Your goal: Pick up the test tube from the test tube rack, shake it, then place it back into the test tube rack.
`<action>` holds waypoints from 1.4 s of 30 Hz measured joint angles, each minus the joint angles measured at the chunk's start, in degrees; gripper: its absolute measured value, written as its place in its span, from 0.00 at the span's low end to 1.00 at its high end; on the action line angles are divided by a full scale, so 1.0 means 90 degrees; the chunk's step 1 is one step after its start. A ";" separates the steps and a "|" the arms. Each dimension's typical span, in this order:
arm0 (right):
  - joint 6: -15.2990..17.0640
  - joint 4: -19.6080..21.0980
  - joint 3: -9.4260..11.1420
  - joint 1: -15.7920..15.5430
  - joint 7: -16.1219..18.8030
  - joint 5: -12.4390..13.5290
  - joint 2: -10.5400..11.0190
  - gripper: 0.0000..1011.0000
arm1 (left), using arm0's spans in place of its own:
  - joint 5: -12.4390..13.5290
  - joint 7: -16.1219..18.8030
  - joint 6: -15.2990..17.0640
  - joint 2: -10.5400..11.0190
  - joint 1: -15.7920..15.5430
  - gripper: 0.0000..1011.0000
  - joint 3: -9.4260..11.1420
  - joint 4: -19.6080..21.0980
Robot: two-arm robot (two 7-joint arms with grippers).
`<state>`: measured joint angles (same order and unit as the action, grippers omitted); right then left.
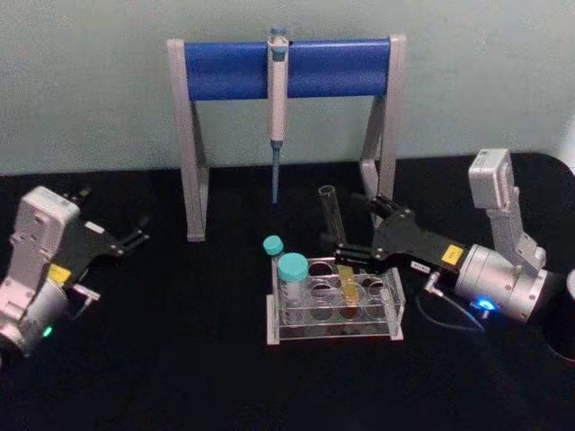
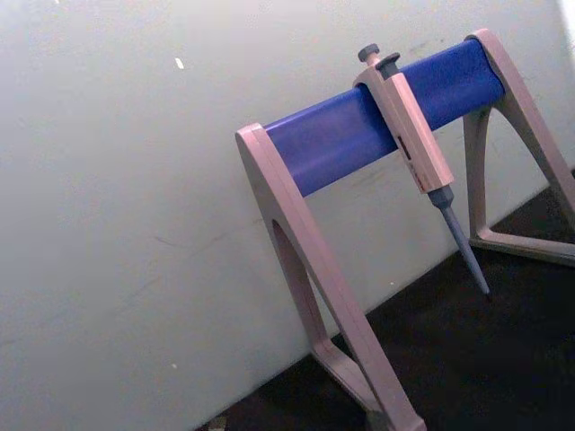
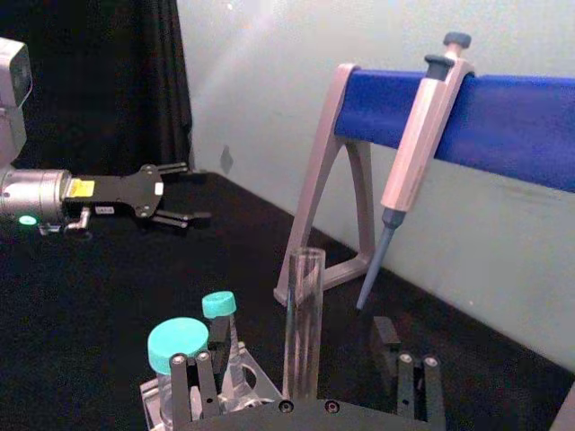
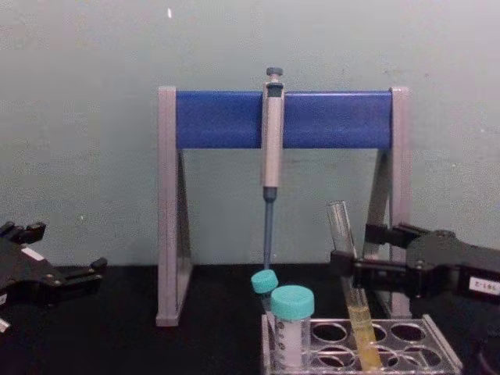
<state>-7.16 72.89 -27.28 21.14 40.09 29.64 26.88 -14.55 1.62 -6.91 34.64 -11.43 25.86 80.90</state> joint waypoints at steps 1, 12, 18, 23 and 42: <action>-0.0032 0.0022 0.0021 -0.0015 -0.0014 0.0008 0.0000 0.99 | 0.0000 0.0000 0.0000 0.0000 -0.0001 0.99 0.0000 0.0000; -0.0465 0.0642 0.0529 -0.0435 -0.0333 0.0300 0.0054 0.99 | 0.0000 0.0000 0.0000 0.0000 0.0000 0.99 0.0000 0.0000; -0.0760 0.1220 0.1062 -0.0915 -0.1673 -0.0184 -0.0047 0.99 | 0.0000 0.0000 0.0000 0.0000 -0.0001 0.99 0.0000 0.0000; -0.0541 0.1557 0.1340 -0.1232 -0.3114 -0.1140 -0.0157 0.99 | 0.0000 0.0000 0.0000 0.0000 0.0000 0.99 0.0000 0.0000; 0.0742 0.1275 0.1256 -0.1572 -0.4378 -0.2558 -0.0528 0.99 | 0.0000 0.0000 0.0000 0.0000 0.0000 0.99 0.0000 0.0001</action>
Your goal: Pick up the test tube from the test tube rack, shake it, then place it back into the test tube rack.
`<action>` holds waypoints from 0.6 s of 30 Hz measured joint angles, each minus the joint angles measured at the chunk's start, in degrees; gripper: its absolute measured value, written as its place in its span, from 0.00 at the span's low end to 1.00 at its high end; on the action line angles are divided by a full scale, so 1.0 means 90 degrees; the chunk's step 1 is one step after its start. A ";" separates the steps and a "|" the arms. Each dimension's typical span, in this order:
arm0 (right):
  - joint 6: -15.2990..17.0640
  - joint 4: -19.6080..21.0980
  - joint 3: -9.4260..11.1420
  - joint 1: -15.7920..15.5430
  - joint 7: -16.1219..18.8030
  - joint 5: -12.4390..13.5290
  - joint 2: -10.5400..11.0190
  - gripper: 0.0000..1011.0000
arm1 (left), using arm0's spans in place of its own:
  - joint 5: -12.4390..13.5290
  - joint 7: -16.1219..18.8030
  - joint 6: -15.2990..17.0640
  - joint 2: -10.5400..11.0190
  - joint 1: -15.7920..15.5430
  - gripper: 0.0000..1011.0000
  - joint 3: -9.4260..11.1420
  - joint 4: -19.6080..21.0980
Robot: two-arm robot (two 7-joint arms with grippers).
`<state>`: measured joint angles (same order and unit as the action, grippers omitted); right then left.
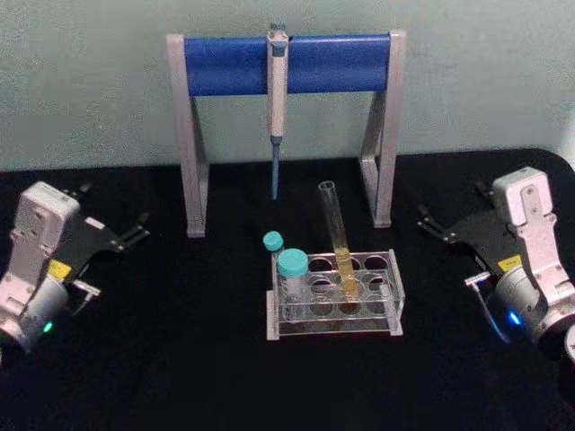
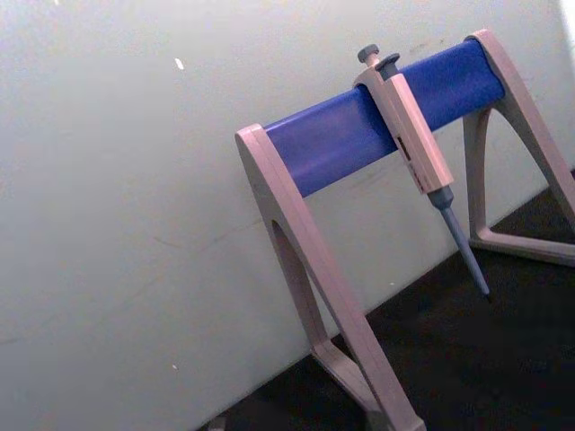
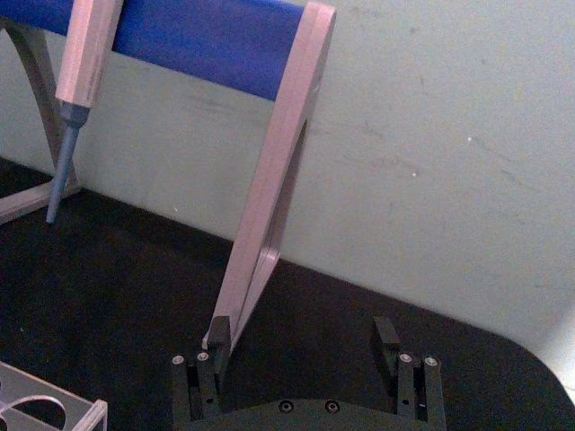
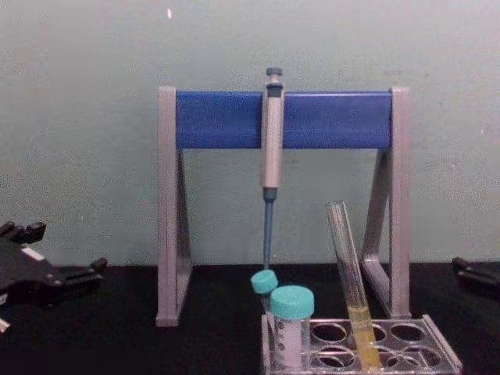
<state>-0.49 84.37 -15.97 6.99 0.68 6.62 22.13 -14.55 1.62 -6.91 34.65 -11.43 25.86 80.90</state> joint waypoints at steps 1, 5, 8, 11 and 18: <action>0.0026 -0.0010 0.0020 -0.0006 0.0018 -0.0007 -0.0021 0.99 | 0.0000 0.0000 0.0000 0.0000 0.0000 0.99 0.0000 0.0000; 0.0044 -0.0017 0.0056 -0.0012 0.0069 -0.0002 -0.0046 0.99 | 0.0000 0.0000 0.0000 0.0000 0.0000 0.99 0.0000 0.0000; 0.0044 -0.0017 0.0052 -0.0012 0.0069 -0.0002 -0.0043 0.99 | 0.0000 0.0000 0.0000 0.0000 0.0000 0.99 0.0000 0.0000; 0.0043 -0.0017 0.0047 -0.0012 0.0069 -0.0001 -0.0039 0.99 | 0.0000 0.0000 0.0000 0.0000 0.0000 0.99 0.0000 0.0000; 0.0040 -0.0016 0.0039 -0.0010 0.0066 -0.0001 -0.0033 0.99 | 0.0000 0.0000 0.0000 0.0000 0.0000 0.99 0.0000 0.0000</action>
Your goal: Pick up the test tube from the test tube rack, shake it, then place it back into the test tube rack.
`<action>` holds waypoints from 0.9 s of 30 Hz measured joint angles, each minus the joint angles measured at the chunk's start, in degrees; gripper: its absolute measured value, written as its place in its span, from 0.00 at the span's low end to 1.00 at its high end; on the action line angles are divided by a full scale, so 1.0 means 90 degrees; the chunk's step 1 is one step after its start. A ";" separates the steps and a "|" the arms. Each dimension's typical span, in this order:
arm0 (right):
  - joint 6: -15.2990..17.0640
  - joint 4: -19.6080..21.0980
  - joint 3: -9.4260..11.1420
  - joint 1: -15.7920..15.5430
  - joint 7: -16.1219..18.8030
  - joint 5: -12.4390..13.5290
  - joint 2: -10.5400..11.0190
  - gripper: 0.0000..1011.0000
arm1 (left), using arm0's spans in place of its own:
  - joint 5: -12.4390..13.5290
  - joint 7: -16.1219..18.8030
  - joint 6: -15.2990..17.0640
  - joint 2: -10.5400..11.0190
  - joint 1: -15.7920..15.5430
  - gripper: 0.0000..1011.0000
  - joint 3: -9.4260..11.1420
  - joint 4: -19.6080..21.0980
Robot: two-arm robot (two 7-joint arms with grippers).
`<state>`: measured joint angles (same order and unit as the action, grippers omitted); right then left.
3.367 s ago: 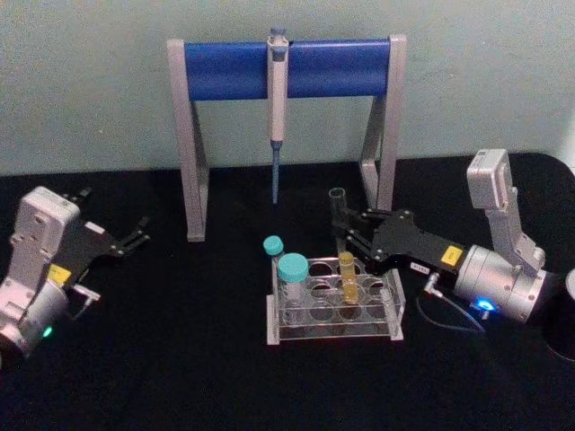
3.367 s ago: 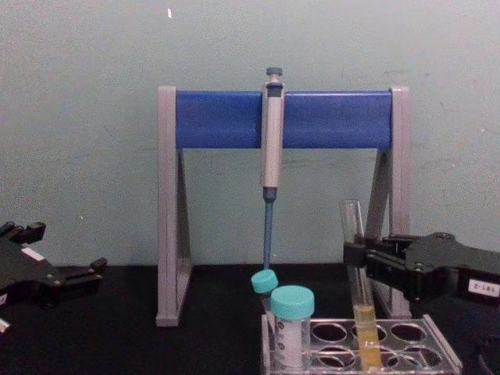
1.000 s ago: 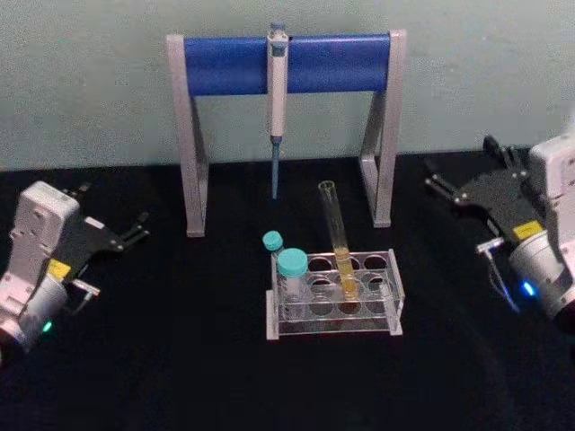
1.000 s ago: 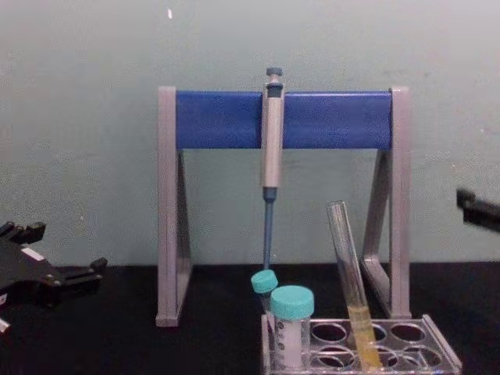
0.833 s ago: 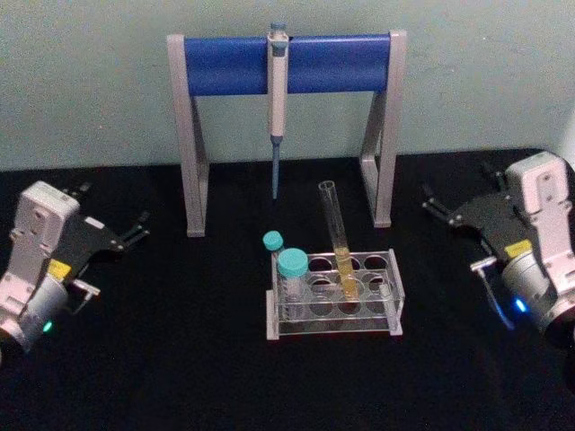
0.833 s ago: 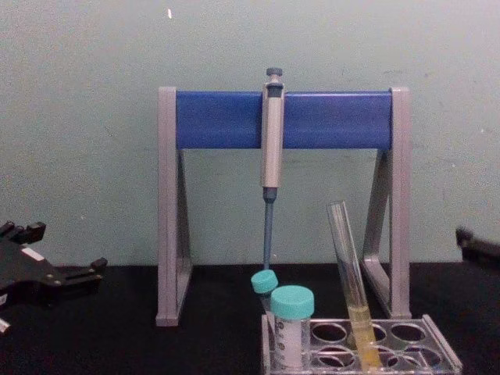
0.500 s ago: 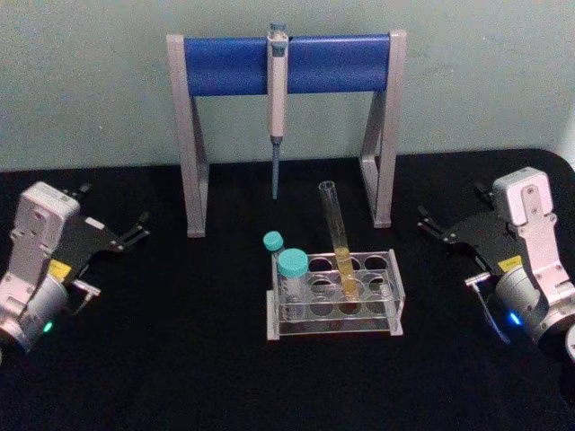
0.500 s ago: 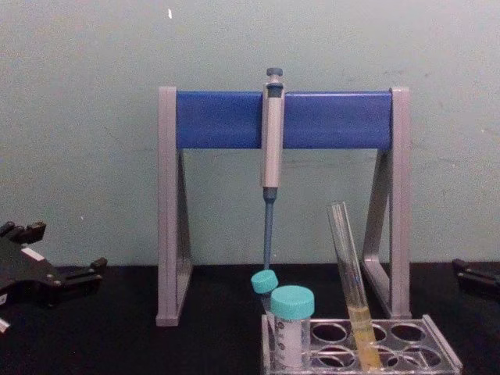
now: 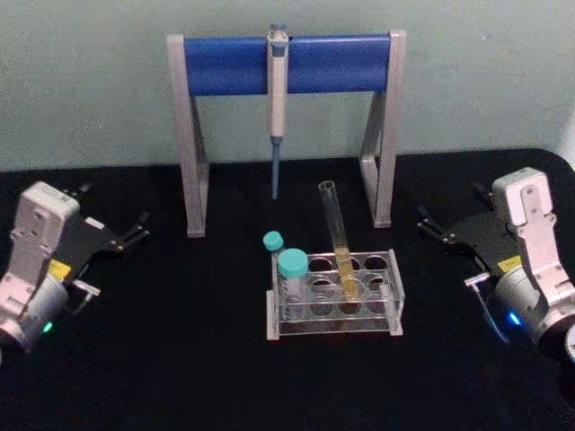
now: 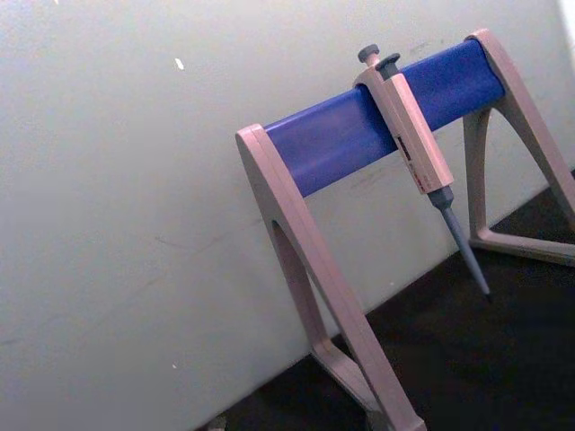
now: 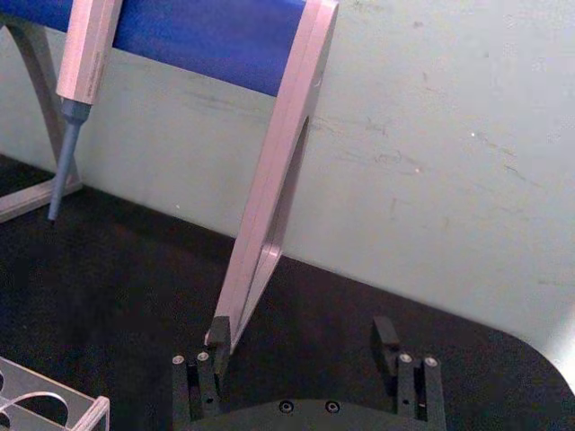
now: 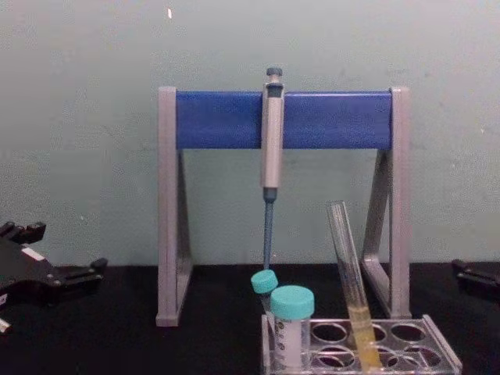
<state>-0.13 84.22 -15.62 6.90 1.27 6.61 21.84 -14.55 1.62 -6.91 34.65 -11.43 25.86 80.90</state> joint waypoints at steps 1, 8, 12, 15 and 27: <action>-0.0001 0.0001 -0.0001 0.0001 -0.0001 0.0000 0.0001 0.99 | 0.0000 0.0000 0.0000 0.0000 0.0000 0.99 0.0000 0.0000; -0.0004 0.0003 -0.0006 0.0005 -0.0004 0.0000 0.0005 0.99 | 0.0000 0.0000 0.0000 0.0000 0.0000 0.99 0.0000 0.0000; -0.0006 0.0003 -0.0009 0.0007 -0.0007 0.0000 0.0006 0.99 | 0.0000 0.0000 0.0000 0.0000 0.0000 0.99 0.0000 0.0000; -0.0007 0.0003 -0.0010 0.0008 -0.0009 0.0000 0.0008 0.99 | 0.0000 0.0000 0.0000 0.0000 -0.0001 0.99 0.0000 0.0000; -0.0010 0.0003 -0.0010 0.0008 -0.0010 0.0000 0.0009 0.99 | 0.0000 0.0000 0.0000 0.0000 -0.0001 0.99 0.0000 0.0000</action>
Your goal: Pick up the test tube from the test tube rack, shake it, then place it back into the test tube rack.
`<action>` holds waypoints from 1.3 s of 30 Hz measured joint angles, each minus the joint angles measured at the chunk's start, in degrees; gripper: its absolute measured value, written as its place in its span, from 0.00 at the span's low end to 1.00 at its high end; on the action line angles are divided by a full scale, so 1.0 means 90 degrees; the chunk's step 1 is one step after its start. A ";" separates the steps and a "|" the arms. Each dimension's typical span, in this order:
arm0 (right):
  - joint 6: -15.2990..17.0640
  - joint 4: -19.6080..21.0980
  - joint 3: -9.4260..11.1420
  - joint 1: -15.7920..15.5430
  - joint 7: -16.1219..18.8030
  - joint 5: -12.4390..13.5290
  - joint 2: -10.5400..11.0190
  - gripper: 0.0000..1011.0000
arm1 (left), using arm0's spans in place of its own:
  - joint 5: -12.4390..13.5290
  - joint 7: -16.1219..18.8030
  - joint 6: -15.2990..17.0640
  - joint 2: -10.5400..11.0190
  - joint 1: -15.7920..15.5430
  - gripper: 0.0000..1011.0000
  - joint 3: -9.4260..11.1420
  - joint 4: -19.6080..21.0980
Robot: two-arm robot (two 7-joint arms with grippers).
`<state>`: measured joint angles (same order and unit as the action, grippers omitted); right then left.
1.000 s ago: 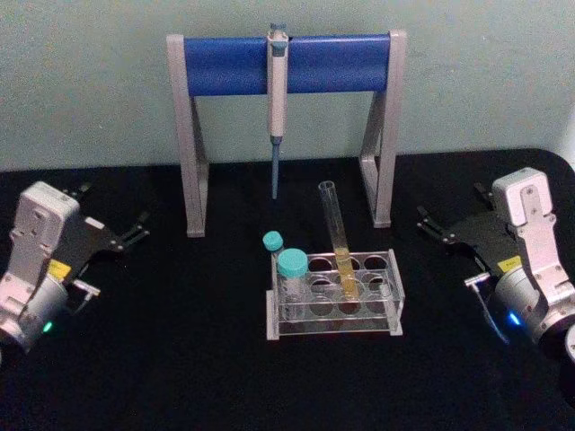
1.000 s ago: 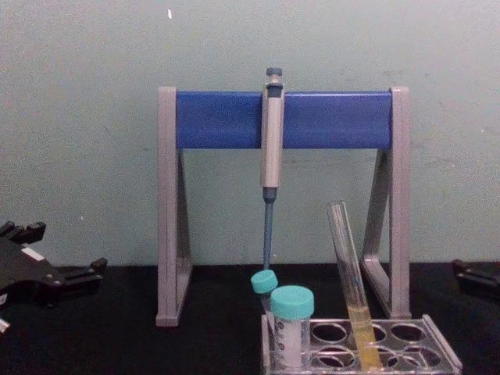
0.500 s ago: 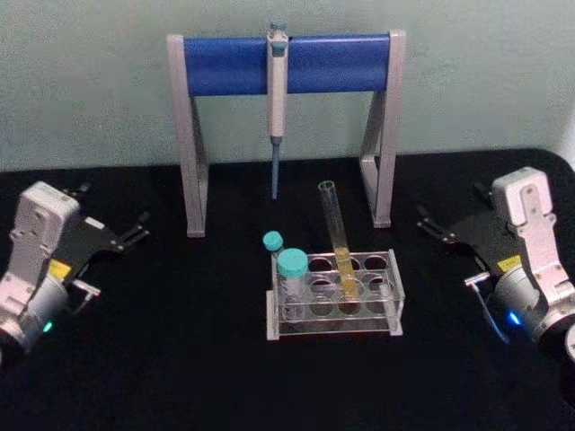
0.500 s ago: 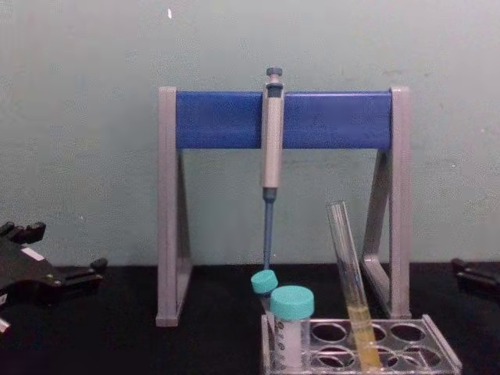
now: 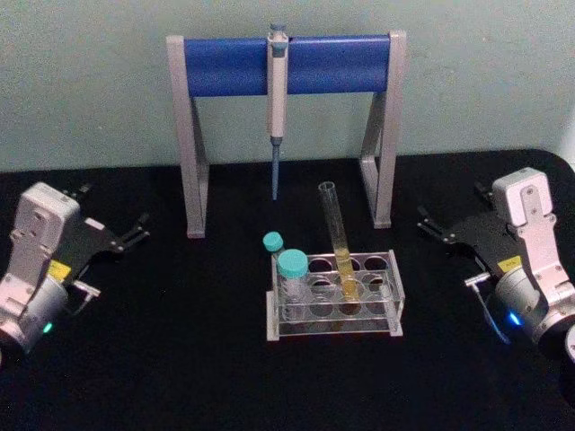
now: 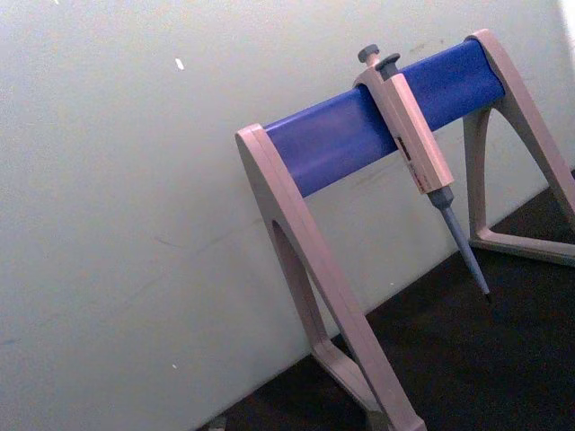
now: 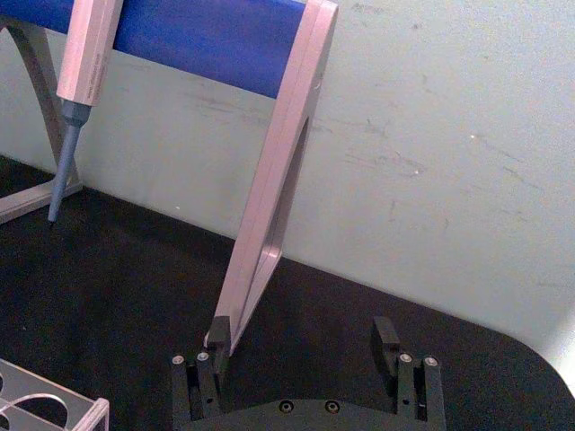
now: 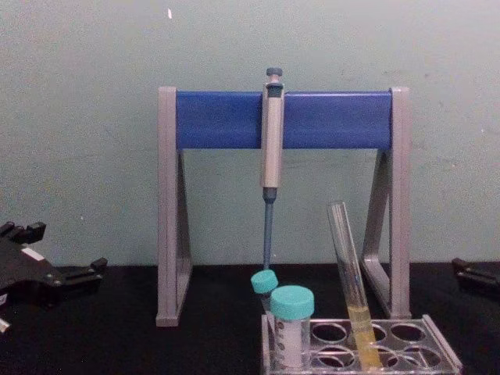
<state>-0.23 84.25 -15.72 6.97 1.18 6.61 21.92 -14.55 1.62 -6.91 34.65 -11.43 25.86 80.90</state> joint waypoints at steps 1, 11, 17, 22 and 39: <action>0.0000 0.0000 0.0000 0.0000 0.0000 0.0000 0.0000 0.99 | 0.0000 0.0000 0.0000 0.0000 0.0000 0.99 0.0000 0.0000; 0.0000 0.0000 0.0000 0.0000 0.0000 0.0000 0.0000 0.99 | 0.0000 0.0000 0.0000 0.0000 0.0000 0.99 0.0000 0.0000; 0.0000 0.0000 0.0000 0.0000 0.0000 0.0000 0.0000 0.99 | 0.0000 0.0000 0.0000 0.0000 0.0000 0.99 0.0000 0.0000; 0.0000 0.0000 0.0000 0.0000 0.0000 0.0000 0.0000 0.99 | 0.0000 0.0000 0.0000 0.0000 0.0000 0.99 0.0000 0.0000; 0.0000 0.0000 0.0000 0.0000 0.0000 0.0000 0.0000 0.99 | 0.0000 0.0000 0.0000 0.0000 0.0000 0.99 0.0000 0.0000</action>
<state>-0.22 84.25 -15.71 6.98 1.19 6.61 21.92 -14.55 1.62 -6.91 34.65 -11.43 25.86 80.90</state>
